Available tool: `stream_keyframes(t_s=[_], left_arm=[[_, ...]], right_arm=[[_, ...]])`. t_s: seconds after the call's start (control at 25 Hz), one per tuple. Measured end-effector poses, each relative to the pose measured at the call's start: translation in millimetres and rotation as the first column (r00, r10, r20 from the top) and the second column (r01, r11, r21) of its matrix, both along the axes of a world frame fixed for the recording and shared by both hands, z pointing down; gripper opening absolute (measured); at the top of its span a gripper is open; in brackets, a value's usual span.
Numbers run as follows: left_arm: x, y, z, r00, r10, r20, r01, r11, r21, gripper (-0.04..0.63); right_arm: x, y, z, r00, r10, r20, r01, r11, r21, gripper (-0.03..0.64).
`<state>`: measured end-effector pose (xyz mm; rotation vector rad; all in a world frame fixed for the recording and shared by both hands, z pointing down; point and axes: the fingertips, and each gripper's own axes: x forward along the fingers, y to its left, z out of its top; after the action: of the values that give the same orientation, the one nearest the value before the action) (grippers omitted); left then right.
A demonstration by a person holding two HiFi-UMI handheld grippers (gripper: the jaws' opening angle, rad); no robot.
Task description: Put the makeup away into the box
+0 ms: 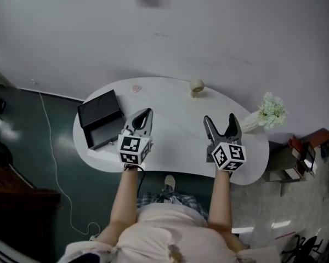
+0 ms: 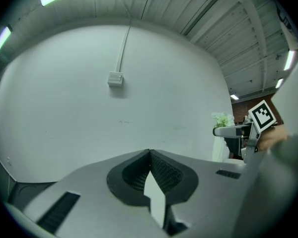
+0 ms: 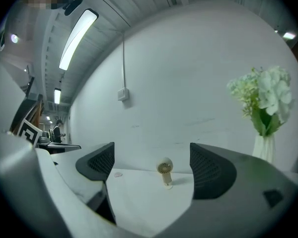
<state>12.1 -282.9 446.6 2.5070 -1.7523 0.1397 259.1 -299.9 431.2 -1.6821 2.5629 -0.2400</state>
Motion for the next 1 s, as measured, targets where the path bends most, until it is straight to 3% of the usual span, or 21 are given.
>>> stream_keyframes(t_s=[0.6, 0.8, 1.0], left_arm=[[-28, -70, 1, 0.997, -0.083, -0.004, 0.083, 0.996, -0.035, 0.026], [-57, -89, -7, 0.983, -0.183, -0.018, 0.183, 0.983, -0.027, 0.025], [-98, -105, -9, 0.949, -0.313, -0.032, 0.311, 0.949, -0.054, 0.026]], right_arm=[[-62, -81, -18, 0.993, -0.117, -0.032, 0.117, 0.993, -0.003, 0.466], [-108, -102, -28, 0.974, -0.220, -0.057, 0.221, 0.975, 0.004, 0.466], [-173, -126, -34, 0.936, -0.342, -0.079, 0.343, 0.939, 0.000, 0.465]])
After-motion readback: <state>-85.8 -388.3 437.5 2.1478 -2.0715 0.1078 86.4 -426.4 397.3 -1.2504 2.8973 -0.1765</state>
